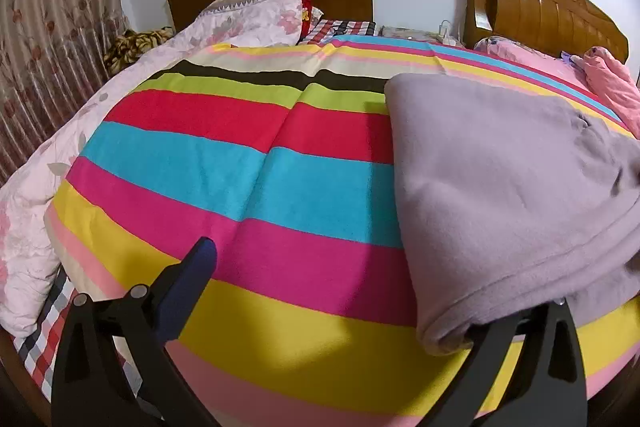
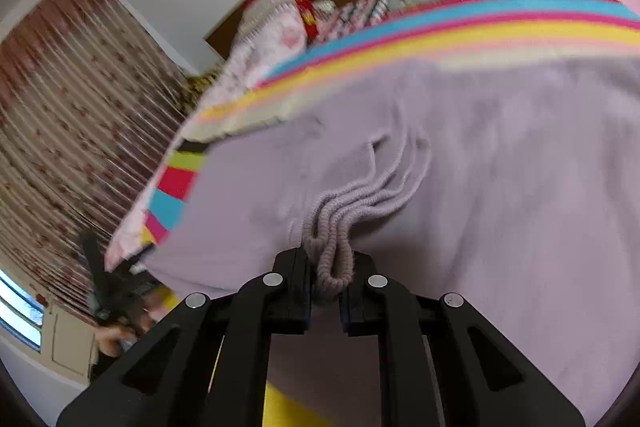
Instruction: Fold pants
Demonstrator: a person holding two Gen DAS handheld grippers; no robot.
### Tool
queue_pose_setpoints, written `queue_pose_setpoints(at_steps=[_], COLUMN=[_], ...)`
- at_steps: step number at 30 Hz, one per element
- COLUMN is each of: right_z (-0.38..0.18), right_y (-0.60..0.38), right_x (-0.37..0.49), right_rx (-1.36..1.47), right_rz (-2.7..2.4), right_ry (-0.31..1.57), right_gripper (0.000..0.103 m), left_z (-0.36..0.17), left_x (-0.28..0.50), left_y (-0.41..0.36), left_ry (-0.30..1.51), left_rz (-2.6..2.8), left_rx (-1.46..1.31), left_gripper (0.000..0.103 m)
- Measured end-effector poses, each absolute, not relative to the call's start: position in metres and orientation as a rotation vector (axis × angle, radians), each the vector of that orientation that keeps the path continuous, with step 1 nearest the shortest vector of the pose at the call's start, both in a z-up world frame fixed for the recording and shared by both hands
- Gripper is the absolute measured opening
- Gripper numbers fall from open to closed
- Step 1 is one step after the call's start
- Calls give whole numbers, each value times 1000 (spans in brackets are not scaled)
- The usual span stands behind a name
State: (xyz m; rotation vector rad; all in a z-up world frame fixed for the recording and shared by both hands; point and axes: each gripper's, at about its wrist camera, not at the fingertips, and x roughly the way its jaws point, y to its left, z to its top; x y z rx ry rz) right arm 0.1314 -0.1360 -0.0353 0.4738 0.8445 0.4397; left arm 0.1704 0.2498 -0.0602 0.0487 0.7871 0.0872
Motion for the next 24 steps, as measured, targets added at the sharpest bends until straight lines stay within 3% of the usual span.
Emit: queue_pose_setpoints(at_steps=[3,8,15,21,24], right_z=[-23,-68,-59,-70,-70], right_y=[-130,-131,-125,-126,-124], right_x=[116,113,112,113,113], right_rx=[433,450,420,405,393], right_rz=[439,396,387,377,375], right_ry=[789,886,873,878,874], right_gripper=[13,11,11,11,11], left_z=[-58,-55,-51,-52,-48], left_x=[169,168,168,144,143], left_y=[245,232,227,205,219], left_ry=[779,768,766,651,682], left_rz=[102,127,114,54,4], left_rx=[74,178,251,546,431], left_gripper=[102,102,102,102,101])
